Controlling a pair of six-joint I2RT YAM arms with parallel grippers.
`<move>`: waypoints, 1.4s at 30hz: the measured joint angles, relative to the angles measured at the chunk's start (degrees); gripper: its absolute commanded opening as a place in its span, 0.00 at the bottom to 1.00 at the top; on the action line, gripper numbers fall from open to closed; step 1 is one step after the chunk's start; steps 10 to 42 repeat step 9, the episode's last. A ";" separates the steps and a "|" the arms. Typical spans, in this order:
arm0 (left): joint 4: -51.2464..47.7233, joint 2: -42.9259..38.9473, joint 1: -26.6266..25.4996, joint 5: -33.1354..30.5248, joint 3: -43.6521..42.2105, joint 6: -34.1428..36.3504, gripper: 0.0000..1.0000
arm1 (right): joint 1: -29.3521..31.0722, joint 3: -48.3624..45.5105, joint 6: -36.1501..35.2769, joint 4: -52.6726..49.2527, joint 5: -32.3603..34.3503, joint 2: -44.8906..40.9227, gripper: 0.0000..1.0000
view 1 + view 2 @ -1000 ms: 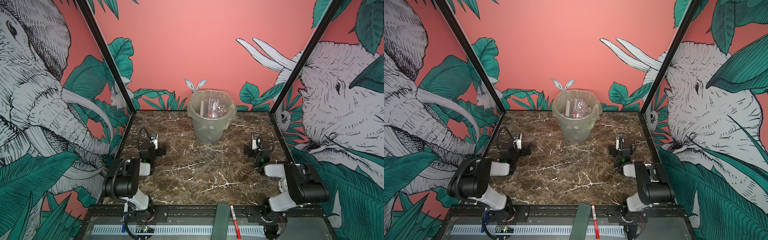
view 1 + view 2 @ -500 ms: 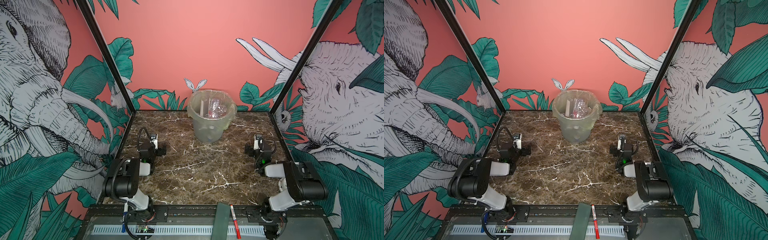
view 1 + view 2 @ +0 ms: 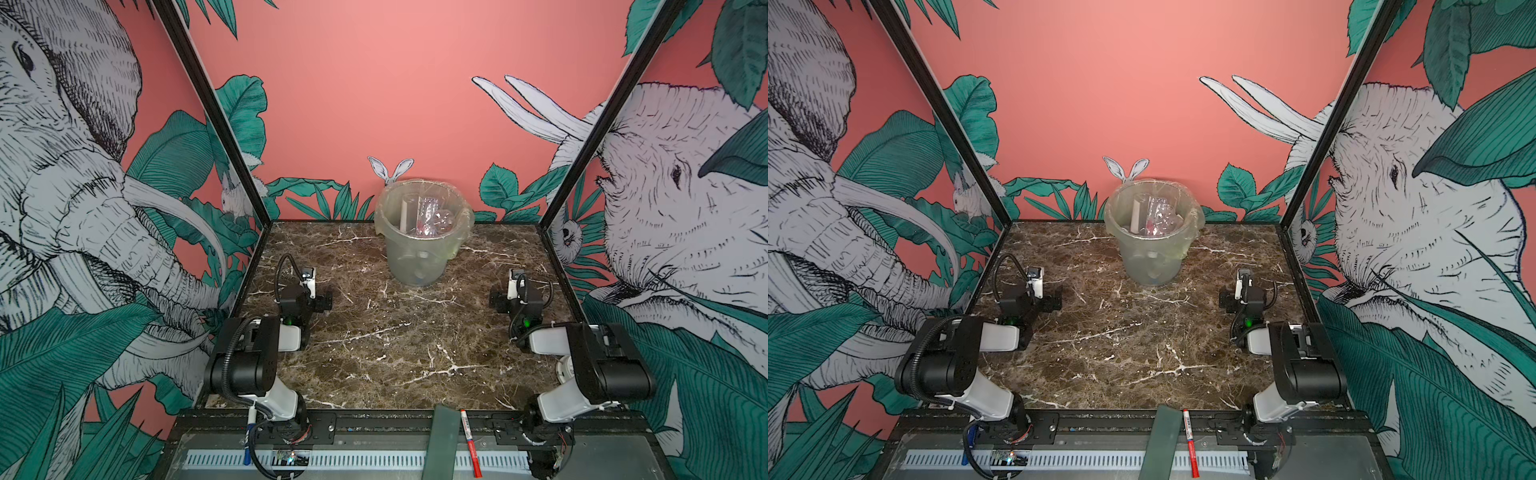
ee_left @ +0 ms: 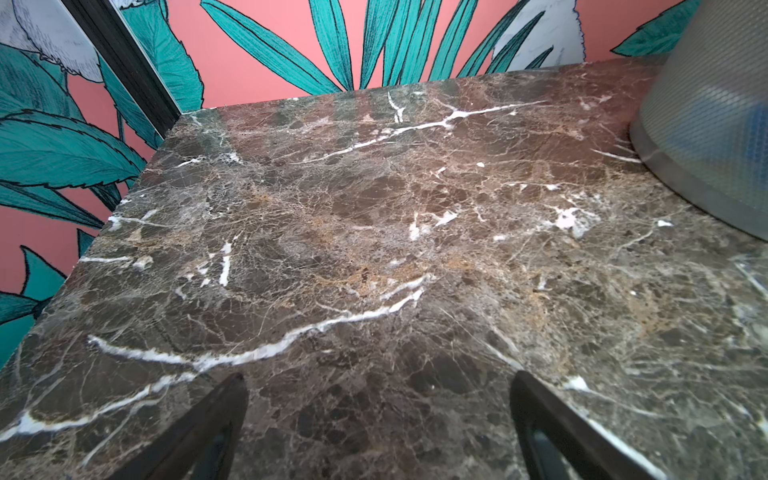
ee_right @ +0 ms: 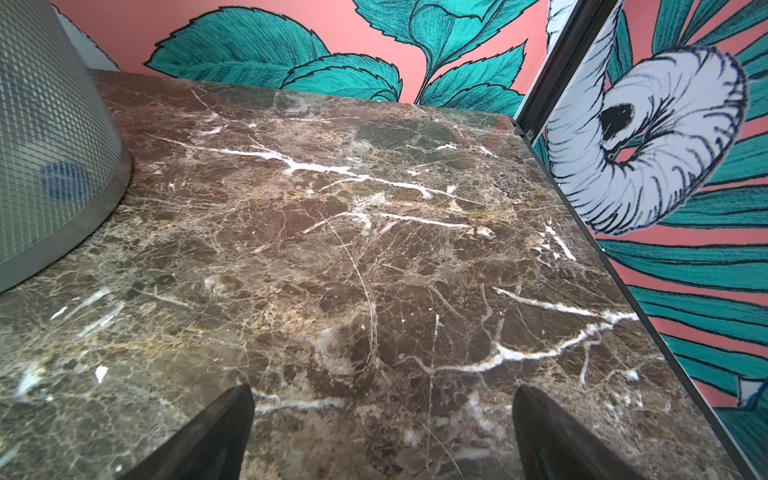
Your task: Throw the plastic bottles in the bin
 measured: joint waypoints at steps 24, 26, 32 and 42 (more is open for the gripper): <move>-0.11 0.00 -0.11 -0.66 0.33 0.07 1.00 | 0.00 0.00 0.02 0.00 0.00 0.00 0.99; -0.11 0.00 -0.11 -0.66 0.33 0.07 1.00 | 0.00 0.00 0.02 0.00 0.00 0.00 0.99; -0.11 0.00 -0.11 -0.66 0.33 0.07 1.00 | 0.00 0.00 0.02 0.00 0.00 0.00 0.99; -0.11 0.00 -0.11 -0.66 0.33 0.07 1.00 | 0.00 0.00 0.02 0.00 0.00 0.00 0.99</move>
